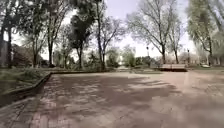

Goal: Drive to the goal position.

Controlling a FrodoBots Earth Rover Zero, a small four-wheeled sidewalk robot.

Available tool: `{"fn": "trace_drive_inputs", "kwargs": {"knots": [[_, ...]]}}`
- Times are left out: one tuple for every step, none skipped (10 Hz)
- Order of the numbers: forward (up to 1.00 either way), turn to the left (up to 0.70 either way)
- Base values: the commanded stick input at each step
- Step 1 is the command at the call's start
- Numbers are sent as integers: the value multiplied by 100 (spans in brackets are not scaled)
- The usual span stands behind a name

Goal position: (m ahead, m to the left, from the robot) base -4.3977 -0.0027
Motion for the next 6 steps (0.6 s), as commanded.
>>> {"fn": "trace_drive_inputs", "kwargs": {"knots": [[100,0],[100,0],[100,0],[100,0],[100,0],[100,0]]}}
